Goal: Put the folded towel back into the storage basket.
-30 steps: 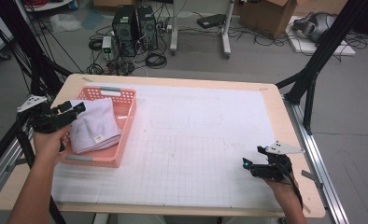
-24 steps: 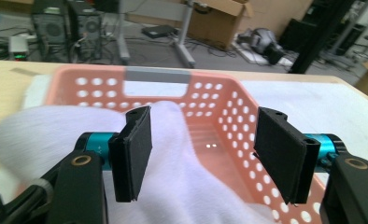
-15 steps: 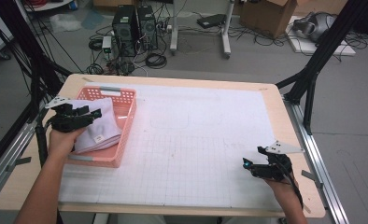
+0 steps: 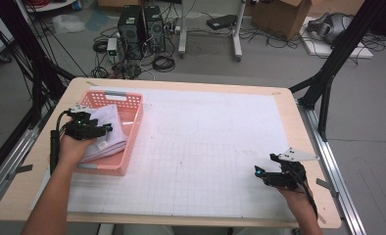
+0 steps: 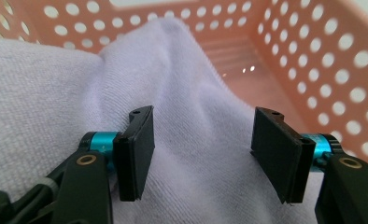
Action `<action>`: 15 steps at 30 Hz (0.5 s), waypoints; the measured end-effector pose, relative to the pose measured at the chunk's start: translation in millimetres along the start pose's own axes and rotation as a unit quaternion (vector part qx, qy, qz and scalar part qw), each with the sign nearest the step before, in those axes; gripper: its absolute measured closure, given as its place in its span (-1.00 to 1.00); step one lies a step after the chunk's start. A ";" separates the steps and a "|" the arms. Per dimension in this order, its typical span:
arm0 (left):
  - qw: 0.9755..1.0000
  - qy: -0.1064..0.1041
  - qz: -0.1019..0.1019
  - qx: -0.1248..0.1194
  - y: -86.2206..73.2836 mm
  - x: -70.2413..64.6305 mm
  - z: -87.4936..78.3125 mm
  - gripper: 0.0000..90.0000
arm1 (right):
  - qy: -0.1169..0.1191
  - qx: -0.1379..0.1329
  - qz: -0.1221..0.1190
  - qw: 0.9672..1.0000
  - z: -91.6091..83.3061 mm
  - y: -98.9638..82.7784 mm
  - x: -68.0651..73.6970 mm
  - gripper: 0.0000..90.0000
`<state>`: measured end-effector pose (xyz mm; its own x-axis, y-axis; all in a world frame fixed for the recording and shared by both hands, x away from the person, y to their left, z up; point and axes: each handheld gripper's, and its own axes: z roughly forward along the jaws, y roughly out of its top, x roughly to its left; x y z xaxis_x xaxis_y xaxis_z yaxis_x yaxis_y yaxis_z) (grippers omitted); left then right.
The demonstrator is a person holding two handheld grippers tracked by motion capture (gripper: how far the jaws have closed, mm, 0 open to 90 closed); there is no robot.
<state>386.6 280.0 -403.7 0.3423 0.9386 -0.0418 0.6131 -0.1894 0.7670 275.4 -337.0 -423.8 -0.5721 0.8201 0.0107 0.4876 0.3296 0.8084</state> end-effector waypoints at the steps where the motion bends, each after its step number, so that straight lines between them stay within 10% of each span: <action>1: 1.000 0.003 0.004 0.008 -0.2 -0.3 1.0 -0.12 | 0.001 0.000 0.000 1.000 -0.2 -0.1 -0.1 -0.54; 15: 0.998 0.014 0.015 0.064 -2.2 -3.6 7.8 -0.02 | -0.001 0.000 0.001 1.000 -1.5 -1.0 -1.0 -0.54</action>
<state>389.6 274.8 -410.2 0.3426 0.9395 -0.0006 0.6901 -0.2512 0.6788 274.5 -338.9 -423.7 -0.5705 0.8212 0.0111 0.4880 0.3282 0.8088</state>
